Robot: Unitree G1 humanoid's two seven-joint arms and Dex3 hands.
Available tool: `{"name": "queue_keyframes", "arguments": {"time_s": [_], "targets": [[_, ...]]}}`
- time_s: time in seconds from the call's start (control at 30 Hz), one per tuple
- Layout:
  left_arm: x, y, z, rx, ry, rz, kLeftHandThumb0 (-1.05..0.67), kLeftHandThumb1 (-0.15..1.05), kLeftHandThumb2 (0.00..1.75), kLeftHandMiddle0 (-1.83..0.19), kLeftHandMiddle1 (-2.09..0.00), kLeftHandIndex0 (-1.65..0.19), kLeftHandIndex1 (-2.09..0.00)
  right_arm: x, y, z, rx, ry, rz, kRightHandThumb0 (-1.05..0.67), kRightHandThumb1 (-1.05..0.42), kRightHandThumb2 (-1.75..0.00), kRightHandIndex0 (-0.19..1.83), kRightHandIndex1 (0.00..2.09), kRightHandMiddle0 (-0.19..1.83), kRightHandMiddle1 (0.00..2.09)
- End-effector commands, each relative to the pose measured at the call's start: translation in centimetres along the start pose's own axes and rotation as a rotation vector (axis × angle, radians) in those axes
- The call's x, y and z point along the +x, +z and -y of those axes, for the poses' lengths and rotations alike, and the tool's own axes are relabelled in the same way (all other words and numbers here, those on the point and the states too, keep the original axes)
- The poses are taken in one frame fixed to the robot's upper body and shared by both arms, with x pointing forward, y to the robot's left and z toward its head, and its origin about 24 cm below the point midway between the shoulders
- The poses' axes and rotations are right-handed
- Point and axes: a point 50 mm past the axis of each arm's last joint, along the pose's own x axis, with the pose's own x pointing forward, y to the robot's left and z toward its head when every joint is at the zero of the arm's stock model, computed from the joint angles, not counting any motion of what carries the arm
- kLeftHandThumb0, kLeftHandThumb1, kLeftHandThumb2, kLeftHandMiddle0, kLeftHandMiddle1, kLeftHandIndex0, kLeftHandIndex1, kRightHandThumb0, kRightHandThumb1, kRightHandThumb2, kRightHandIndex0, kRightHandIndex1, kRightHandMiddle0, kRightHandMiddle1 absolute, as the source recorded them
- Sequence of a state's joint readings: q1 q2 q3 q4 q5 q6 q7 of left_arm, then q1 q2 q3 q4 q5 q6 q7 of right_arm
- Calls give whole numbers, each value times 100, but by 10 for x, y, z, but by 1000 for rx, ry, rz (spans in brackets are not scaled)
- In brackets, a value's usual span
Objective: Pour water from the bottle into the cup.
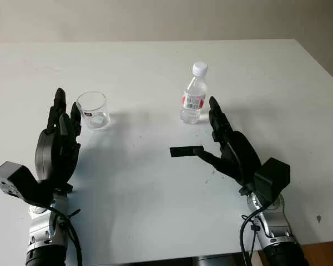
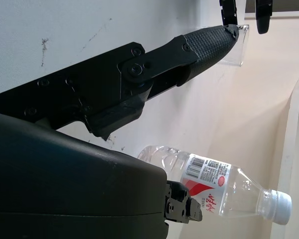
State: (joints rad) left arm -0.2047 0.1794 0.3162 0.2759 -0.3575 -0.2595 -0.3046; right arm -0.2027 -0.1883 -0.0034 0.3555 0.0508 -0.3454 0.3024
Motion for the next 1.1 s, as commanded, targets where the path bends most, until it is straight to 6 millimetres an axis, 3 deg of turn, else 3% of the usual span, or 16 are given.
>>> {"name": "queue_keyframes", "arguments": {"time_s": [0.0, 0.67, 0.83, 1.07], "targets": [[1, 4, 0, 6, -4, 14, -84, 105, 58, 1, 0, 8, 0, -3, -2, -2, 10, -4, -6, -92, -98, -5, -19, 0, -19, 0], [2, 2, 0, 14, -5, 12, -87, 105, 55, -1, 0, 5, 0, 4, 3, 4, 17, -48, 21, -93, -98, -5, -19, 0, -19, 0], [2, 2, 1, 4, -2, 14, -85, 105, 57, 0, 0, 6, 0, 23, 17, 20, -25, -115, 58, -93, -98, -5, -19, 0, -19, 0], [6, 3, 2, 4, 0, 17, -86, 105, 56, 1, 0, 7, 0, 66, 37, 45, -6, -177, 90, -89, -97, -5, -19, 0, -19, 0]]}}
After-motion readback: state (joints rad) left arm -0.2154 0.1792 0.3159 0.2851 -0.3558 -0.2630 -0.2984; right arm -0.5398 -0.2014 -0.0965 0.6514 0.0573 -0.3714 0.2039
